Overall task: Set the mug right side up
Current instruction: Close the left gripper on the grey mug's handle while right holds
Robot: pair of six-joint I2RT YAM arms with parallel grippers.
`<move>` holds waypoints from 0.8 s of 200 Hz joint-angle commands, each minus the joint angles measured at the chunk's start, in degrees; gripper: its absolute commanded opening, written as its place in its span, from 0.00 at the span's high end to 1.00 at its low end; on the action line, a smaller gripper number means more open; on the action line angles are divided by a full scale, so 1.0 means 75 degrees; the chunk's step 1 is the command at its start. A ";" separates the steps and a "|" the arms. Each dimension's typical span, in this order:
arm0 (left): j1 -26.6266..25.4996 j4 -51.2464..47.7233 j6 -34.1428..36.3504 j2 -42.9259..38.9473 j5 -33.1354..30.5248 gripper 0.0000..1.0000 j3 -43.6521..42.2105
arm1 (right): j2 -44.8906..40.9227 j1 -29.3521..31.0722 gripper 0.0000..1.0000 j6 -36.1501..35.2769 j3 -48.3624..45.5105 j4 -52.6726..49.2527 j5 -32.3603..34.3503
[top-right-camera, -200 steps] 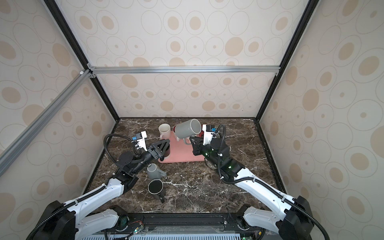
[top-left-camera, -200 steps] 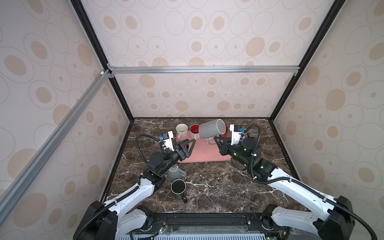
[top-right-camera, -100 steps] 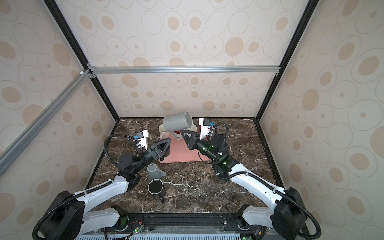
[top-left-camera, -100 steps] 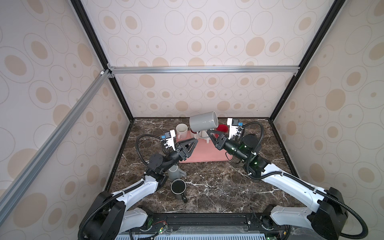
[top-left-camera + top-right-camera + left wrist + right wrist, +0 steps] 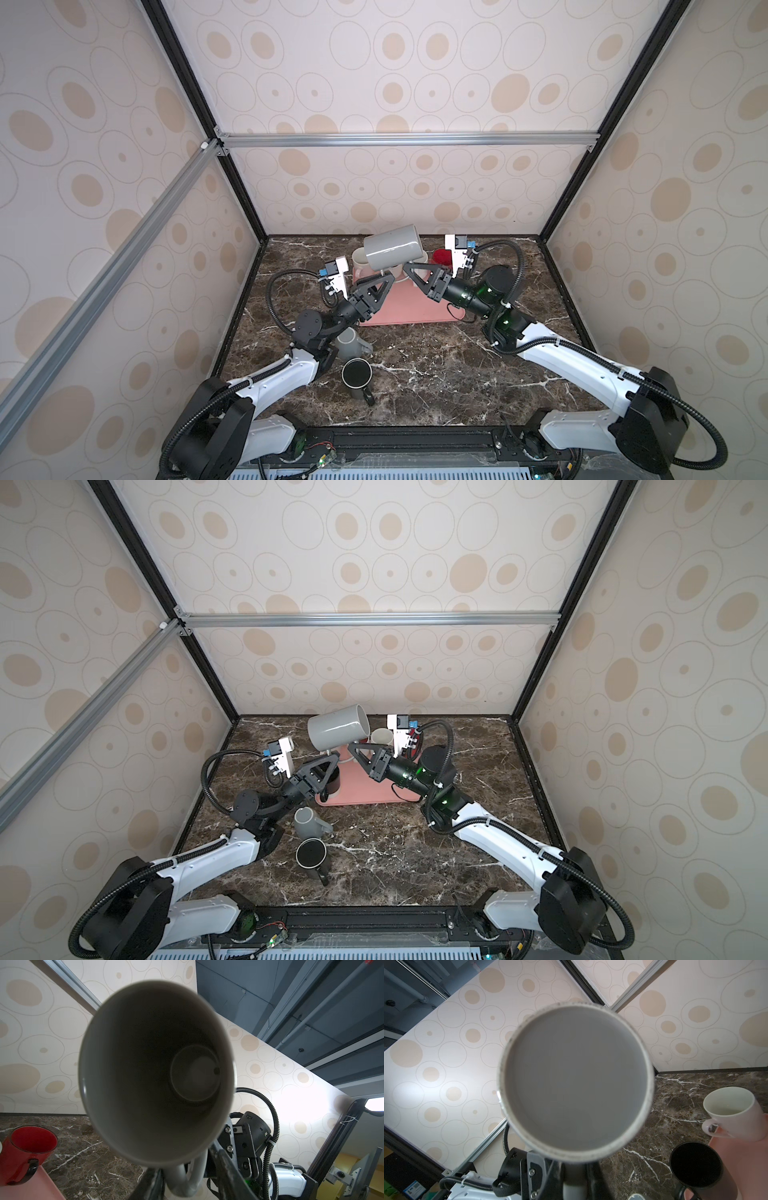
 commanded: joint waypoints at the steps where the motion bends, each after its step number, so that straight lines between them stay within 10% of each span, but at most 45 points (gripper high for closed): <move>1: -0.0054 0.0441 -0.0041 -0.0104 0.0066 0.65 0.0366 | -0.0138 0.0018 1.00 0.0157 0.0203 0.1151 -0.0300; 84: -0.0061 0.0055 0.0039 -0.0143 -0.0144 1.00 0.0370 | -0.0298 0.0080 1.00 0.0043 -0.0081 0.0798 -0.0153; 160: -0.0090 -0.3073 0.1409 -0.1030 -0.0674 1.00 0.0915 | -0.0920 0.0087 0.61 -0.0502 -0.0467 -0.0548 0.0609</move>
